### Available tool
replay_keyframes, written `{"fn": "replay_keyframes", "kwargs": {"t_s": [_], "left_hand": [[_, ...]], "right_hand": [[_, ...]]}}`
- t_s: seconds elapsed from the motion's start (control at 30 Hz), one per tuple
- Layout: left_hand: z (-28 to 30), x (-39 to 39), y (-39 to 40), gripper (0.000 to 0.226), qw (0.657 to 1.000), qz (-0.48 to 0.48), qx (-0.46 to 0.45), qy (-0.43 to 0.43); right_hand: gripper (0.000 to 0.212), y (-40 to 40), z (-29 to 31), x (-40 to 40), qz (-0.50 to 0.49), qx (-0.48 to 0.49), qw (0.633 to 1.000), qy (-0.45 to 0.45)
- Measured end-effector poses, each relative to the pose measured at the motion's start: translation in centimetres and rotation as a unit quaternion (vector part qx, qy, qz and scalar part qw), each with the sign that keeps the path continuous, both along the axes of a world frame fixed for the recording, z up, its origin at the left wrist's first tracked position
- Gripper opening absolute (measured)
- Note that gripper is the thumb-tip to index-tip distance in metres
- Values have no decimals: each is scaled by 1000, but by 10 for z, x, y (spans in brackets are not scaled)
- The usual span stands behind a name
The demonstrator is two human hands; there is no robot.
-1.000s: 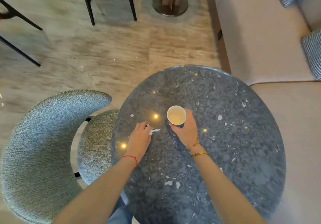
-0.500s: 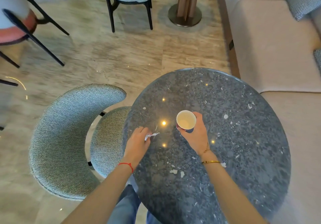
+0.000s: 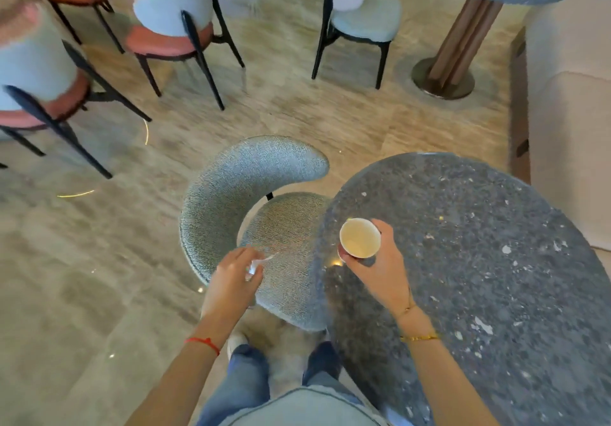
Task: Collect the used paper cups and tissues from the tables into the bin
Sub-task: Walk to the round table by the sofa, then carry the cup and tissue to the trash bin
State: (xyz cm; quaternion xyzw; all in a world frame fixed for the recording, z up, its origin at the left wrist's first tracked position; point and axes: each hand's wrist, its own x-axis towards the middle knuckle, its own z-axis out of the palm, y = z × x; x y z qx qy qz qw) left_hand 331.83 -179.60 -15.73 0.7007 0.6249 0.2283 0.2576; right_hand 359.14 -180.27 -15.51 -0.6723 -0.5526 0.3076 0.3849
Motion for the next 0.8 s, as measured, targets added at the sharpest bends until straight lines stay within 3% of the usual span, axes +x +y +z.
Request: {"fn": "replay_keyframes", "kwargs": {"t_s": [0.3, 0.6, 0.8], "left_hand": [[29, -191, -73, 18, 981, 189, 46, -27], [51, -380, -158, 22, 929, 366, 61, -11], [49, -451, -180, 25, 894, 443, 62, 1]], "right_hand": [[71, 9, 32, -188, 147, 45, 988, -29], [72, 6, 35, -423, 300, 47, 953, -10], [73, 16, 37, -519, 380, 52, 923, -22]]}}
